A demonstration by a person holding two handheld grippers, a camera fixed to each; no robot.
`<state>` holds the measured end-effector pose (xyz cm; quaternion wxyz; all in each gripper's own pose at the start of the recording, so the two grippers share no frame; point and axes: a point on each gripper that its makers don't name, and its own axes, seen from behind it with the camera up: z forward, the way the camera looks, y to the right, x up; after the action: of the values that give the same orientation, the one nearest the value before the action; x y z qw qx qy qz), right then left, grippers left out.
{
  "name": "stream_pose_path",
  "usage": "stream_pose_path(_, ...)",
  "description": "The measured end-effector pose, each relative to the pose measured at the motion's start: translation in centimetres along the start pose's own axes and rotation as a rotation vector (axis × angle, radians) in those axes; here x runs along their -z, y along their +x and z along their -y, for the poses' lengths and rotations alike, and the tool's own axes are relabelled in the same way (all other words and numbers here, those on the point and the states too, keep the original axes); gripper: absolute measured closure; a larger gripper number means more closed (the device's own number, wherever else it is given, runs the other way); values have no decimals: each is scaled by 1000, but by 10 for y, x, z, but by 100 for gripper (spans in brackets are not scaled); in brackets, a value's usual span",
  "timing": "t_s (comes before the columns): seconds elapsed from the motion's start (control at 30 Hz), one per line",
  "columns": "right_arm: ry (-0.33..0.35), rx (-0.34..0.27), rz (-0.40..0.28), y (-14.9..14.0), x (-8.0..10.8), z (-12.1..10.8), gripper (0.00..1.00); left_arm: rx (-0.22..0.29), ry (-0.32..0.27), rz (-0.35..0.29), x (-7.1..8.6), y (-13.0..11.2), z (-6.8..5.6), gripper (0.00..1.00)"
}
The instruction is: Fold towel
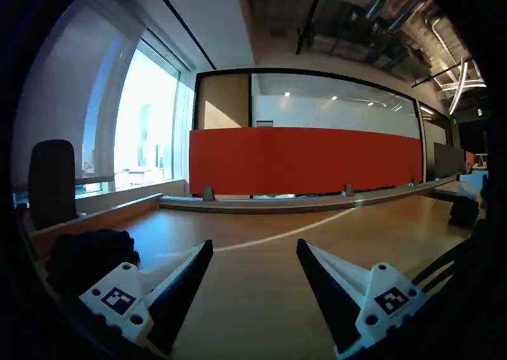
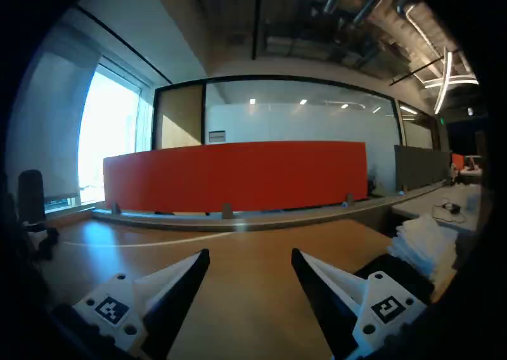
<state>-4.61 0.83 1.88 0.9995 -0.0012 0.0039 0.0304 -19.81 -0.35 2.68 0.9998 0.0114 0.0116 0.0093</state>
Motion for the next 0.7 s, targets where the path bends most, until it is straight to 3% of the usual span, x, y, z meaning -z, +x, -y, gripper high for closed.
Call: stream_pose_path(0.7, 20, 11, -13, -26, 2, 5, 0, 0, 0, 0, 1, -1, 0, 2)
